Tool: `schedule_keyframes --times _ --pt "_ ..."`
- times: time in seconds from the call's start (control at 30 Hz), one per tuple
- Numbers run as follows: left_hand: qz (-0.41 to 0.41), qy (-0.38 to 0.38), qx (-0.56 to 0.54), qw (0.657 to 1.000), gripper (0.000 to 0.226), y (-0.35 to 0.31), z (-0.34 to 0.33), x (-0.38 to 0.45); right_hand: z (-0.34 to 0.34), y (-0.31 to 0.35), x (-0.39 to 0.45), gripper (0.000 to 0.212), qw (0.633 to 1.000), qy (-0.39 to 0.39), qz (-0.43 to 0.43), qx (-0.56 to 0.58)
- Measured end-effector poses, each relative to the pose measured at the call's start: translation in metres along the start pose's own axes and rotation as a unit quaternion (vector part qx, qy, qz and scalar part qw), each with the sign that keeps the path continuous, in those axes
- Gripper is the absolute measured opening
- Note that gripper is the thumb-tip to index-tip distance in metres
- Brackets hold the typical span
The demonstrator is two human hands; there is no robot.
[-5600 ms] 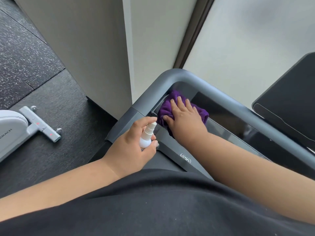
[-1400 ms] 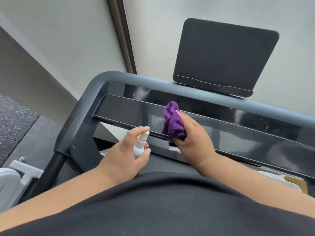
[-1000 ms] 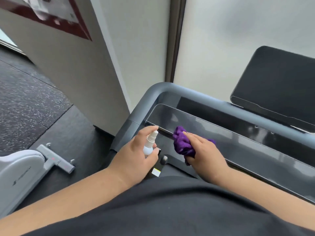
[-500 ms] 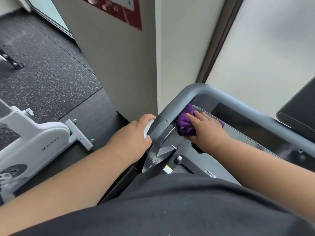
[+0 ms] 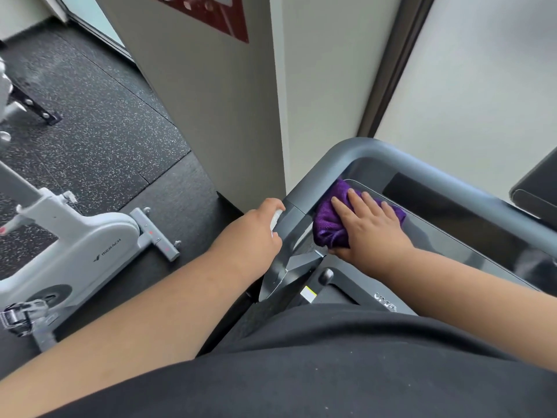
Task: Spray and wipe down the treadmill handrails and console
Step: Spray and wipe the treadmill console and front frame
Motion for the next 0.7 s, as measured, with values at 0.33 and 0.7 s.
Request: schedule_keyframes --times 0.33,0.7 --pt "-0.067 -0.041 0.073 0.994 0.050 -0.045 0.006 0.062 -0.003 -0.004 0.000 0.106 1.000 -0.002 0.009 0.026" --pt "-0.084 -0.019 0.133 0.987 0.051 -0.082 0.006 0.102 -0.006 -0.008 0.001 0.104 0.998 -0.015 0.027 0.057"
Point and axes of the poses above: each hand's wrist, its own x-axis towards the middle knuckle, its own z-axis out of the back of the hand, y = z × x, the point moved 3 cm from there along x, towards the middle knuckle, and after that the axes turned 2 degrees about z, right-handed, at the moved point
